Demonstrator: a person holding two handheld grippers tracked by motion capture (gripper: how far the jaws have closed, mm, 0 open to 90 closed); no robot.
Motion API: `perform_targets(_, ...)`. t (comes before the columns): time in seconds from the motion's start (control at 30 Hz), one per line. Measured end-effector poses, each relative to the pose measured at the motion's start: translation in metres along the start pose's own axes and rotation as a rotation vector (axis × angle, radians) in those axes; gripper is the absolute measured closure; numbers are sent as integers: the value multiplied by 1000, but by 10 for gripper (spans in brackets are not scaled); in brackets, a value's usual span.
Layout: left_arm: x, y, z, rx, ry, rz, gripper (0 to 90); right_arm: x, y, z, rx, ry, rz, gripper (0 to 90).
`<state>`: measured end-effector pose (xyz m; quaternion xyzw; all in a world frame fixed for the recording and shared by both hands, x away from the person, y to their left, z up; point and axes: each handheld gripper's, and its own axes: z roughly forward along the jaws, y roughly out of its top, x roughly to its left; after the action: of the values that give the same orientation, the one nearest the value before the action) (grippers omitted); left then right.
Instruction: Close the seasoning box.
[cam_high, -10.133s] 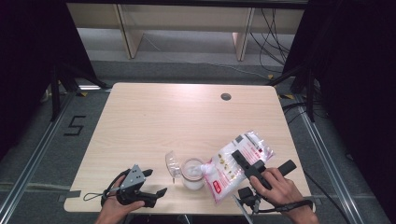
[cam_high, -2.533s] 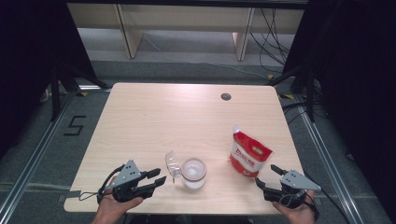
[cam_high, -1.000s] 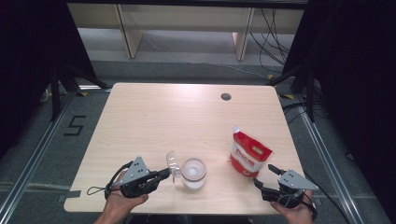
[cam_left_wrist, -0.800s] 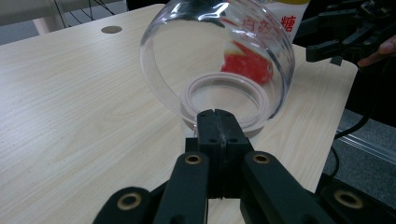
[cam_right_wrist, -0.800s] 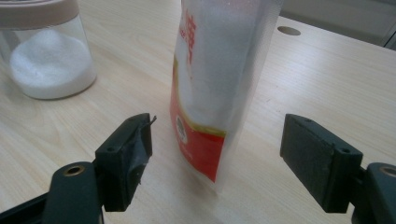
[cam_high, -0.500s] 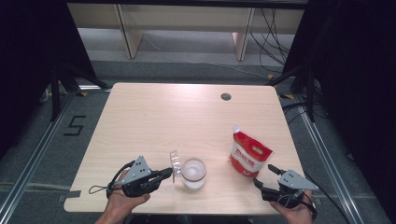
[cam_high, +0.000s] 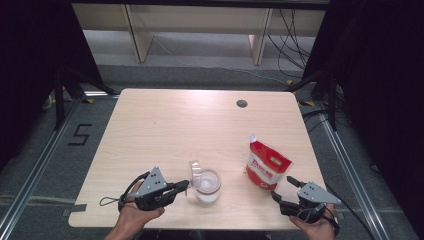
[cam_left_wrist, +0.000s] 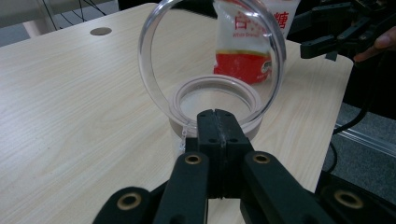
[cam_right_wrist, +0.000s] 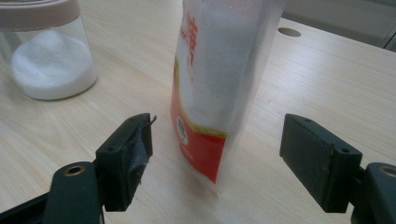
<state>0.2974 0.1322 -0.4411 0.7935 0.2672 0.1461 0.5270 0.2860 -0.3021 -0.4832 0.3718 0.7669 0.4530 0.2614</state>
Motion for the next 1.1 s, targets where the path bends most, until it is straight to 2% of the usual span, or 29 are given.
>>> perform_targets(0.03, 1, 0, 0, 2, -3, 13, 894, 0, 0, 0, 3, 3, 8, 260)
perform_targets(0.07, 1, 1, 1, -1, -7, 8, 894, -1, 0, 0, -5, 1, -6, 261)
perform_targets(0.1, 1, 1, 1, 0, -8, 10, 894, 1, 0, -1, 6, 3, 13, 261)
perform_targets(0.13, 2, 1, 1, -1, -10, 13, 893, 0, 0, 0, 0, 1, 0, 261)
perform_targets(0.2, 1, 2, 1, -6, -10, -1, 869, 0, 0, 0, 3, 2, 8, 260)
perform_targets(0.23, 0, 1, 0, -7, -2, -28, 834, 0, 0, -1, 3, 3, 9, 260)
perform_targets(0.27, 1, 1, -1, -8, -4, -37, 811, -2, 0, 0, -2, 7, -21, 260)
perform_targets(0.3, 3, 1, -1, -8, -11, -23, 779, -1, 0, 0, -3, 15, -5, 261)
perform_targets(0.37, 4, 0, -2, -7, -19, -62, 657, -1, 1, 0, -6, 16, -8, 261)
perform_targets(0.4, 5, 0, -2, -7, -20, -54, 639, -2, 1, 0, -4, 10, -12, 260)
perform_targets(0.43, 5, 0, -3, -9, -16, -71, 610, -2, 1, 1, -20, 5, -24, 260)
perform_targets(0.5, 6, -1, -3, -8, -26, -46, 535, -2, 1, 0, -18, 8, -12, 260)
perform_targets(0.57, 6, -2, -4, 5, -21, -53, 451, -2, 1, -1, -24, 1, -2, 260)
perform_targets(0.6, 7, -2, -4, 1, -30, -39, 406, -2, 1, -2, -20, 9, -6, 260)
perform_targets(0.63, 6, -3, -5, -1, -22, -54, 368, -2, 1, -1, -31, 9, 2, 260)
perform_targets(0.7, 7, -5, -6, 19, -4, -59, 317, -1, 1, -2, -29, 8, 28, 256)
perform_targets(0.73, 8, -5, -7, 22, -2, -51, 300, -3, 1, -1, -36, 11, 12, 256)
perform_targets(0.77, 8, -7, -8, 23, -1, -61, 287, -2, 2, -3, -20, 19, 35, 256)
perform_targets(0.83, 10, -8, -9, 33, 1, -43, 263, -2, 2, -4, -19, 15, 37, 254)
perform_targets(0.87, 10, -10, -10, 36, 7, -51, 251, 1, 2, -5, -20, 16, 68, 253)
perform_targets(0.9, 10, -11, -11, 41, 11, -49, 244, -2, 2, -4, -34, 20, 42, 250)
perform_targets(0.93, 12, -13, -11, 41, 11, -30, 238, -1, 2, -5, -38, 19, 46, 247)
perform_targets(0.97, 12, -14, -12, 47, 15, -33, 226, 0, 3, -6, -37, 21, 54, 244)
perform_targets(1.0, 12, -17, -12, 41, 14, -60, 217, -1, 2, -6, -41, 24, 45, 241)
perform_targets(1.03, 14, -18, -13, 51, 13, -37, 210, -1, 2, -6, -39, 26, 51, 237)
perform_targets(1.07, 13, -19, -13, 49, 19, -69, 199, -1, 2, -6, -40, 26, 51, 235)
perform_targets(1.1, 14, -20, -15, 59, 23, -59, 192, -1, 2, -6, -42, 28, 42, 231)
